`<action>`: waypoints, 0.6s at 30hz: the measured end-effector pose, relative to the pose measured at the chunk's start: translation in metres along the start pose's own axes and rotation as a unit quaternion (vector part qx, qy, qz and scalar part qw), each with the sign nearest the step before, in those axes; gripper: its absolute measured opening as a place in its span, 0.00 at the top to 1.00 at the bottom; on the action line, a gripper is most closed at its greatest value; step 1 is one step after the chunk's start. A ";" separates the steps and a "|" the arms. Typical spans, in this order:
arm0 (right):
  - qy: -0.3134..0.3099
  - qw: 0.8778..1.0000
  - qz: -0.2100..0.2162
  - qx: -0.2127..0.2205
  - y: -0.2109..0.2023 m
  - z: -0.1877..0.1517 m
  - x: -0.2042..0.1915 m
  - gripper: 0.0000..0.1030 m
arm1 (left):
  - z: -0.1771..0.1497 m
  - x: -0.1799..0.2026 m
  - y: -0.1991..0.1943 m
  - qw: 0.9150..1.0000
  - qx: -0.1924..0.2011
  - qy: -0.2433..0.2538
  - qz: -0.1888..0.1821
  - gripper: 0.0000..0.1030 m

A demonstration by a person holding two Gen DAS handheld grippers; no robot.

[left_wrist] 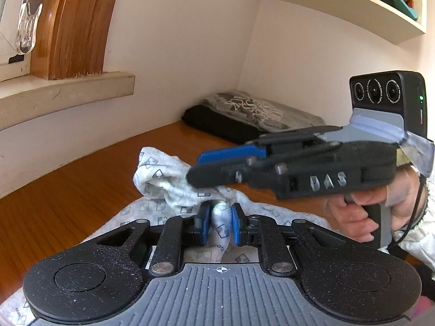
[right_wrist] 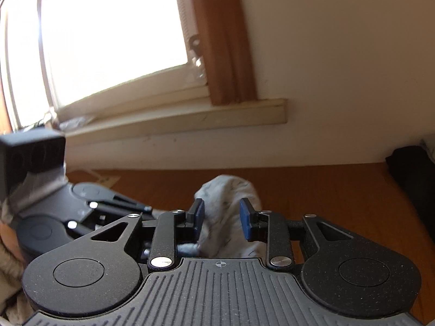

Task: Fold clothes
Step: 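Pinch and lift the shirt with the right tool while the left tool releases it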

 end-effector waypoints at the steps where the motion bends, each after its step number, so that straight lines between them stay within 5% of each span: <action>1: -0.003 1.000 0.003 -0.004 0.001 -0.001 -0.002 0.61 | 0.000 0.000 0.000 1.000 -0.001 0.001 0.001 0.84; 10: 0.009 0.999 0.003 -0.042 0.022 -0.002 0.003 0.62 | -0.002 0.004 0.000 1.000 -0.005 0.012 0.007 0.84; 11: 0.016 0.999 0.005 -0.044 0.023 -0.003 0.005 0.67 | -0.002 0.004 0.000 1.000 -0.006 0.013 0.008 0.84; 12: 0.021 0.999 0.008 -0.046 0.023 -0.003 0.008 0.88 | -0.001 0.005 -0.002 1.000 -0.005 0.015 0.010 0.84; 13: 0.021 0.999 0.010 -0.045 0.022 -0.004 0.008 0.95 | -0.001 0.005 -0.004 1.000 -0.004 0.017 0.013 0.84; 18: 0.000 1.000 0.005 -0.008 0.006 0.000 0.004 0.95 | 0.016 0.005 -0.038 1.000 0.031 0.007 0.001 0.83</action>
Point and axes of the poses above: each gripper's, at about its wrist camera, not at the fingertips, and y roughly the way its jaws point, x to its right, z to its top, the point moved 6 cm from there along y, roughly the way its jaws point
